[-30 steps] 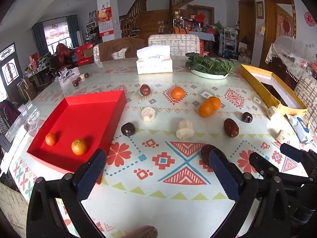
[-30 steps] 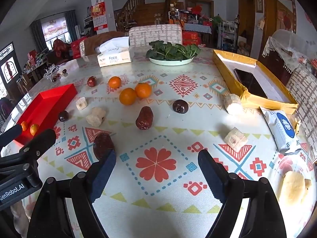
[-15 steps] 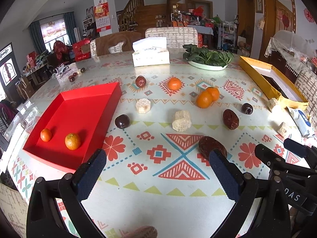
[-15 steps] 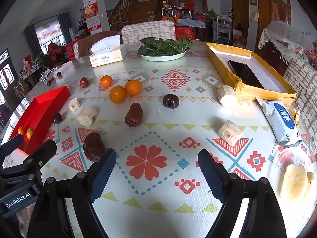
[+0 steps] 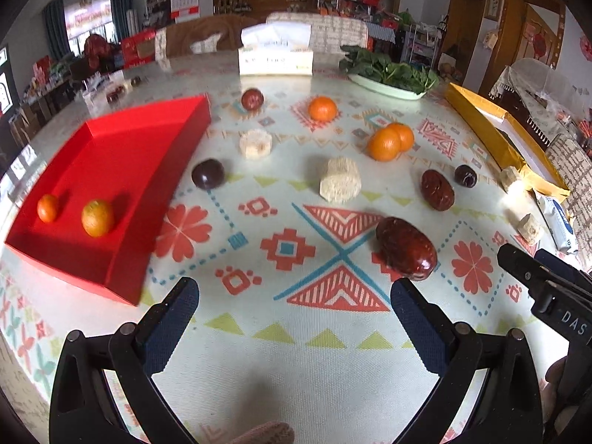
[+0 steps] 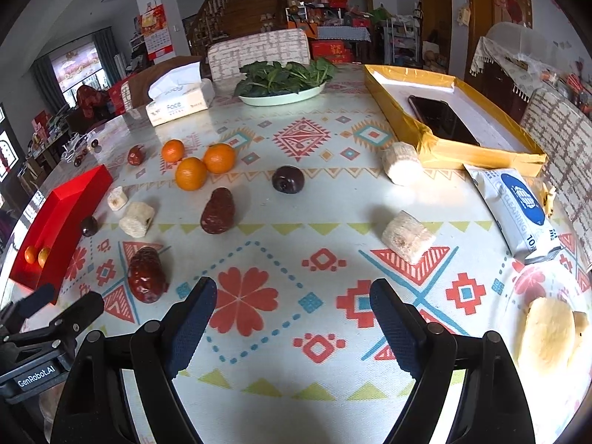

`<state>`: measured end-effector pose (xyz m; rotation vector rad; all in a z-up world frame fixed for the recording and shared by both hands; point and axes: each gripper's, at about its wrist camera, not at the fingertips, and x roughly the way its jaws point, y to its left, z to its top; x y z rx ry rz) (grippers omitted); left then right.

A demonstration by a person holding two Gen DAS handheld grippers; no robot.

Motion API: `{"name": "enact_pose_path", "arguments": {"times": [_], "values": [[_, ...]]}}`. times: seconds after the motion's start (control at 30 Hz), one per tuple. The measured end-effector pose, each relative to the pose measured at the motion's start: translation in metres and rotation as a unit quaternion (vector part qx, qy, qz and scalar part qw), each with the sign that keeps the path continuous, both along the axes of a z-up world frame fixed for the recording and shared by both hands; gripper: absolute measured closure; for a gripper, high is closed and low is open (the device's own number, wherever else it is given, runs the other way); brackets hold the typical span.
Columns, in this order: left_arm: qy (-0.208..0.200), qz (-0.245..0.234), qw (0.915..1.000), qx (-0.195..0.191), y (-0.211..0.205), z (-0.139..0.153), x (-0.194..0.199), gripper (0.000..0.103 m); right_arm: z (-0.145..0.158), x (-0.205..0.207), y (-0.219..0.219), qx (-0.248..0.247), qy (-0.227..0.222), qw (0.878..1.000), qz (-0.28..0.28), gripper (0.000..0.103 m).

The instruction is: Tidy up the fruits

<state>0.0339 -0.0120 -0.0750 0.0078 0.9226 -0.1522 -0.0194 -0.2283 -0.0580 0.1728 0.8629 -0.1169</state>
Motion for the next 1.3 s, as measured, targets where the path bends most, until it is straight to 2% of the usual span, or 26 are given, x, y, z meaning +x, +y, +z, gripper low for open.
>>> {"name": "enact_pose_path", "arguments": {"times": [0.37, 0.63, 0.97, 1.3], "values": [[0.025, -0.009, 0.9997, 0.003, -0.011, -0.016, 0.023, 0.000, -0.009, 0.009, -0.001, 0.009, 0.012, 1.000, 0.002, 0.015], [0.016, -0.019, 0.9993, 0.028, -0.029, -0.020, 0.043, 0.000, -0.013, 0.023, -0.005, 0.006, 0.022, 1.000, -0.004, 0.015], [0.009, -0.035, 0.9990, 0.027, -0.045, -0.020, 0.071, 0.000, -0.018, 0.049, -0.006, -0.003, 0.033, 0.999, -0.012, 0.014], [0.010, -0.009, 0.9996, 0.026, -0.042, -0.021, 0.085, 0.000, -0.021, 0.074, -0.008, -0.016, 0.044, 0.998, -0.030, 0.006]]}}
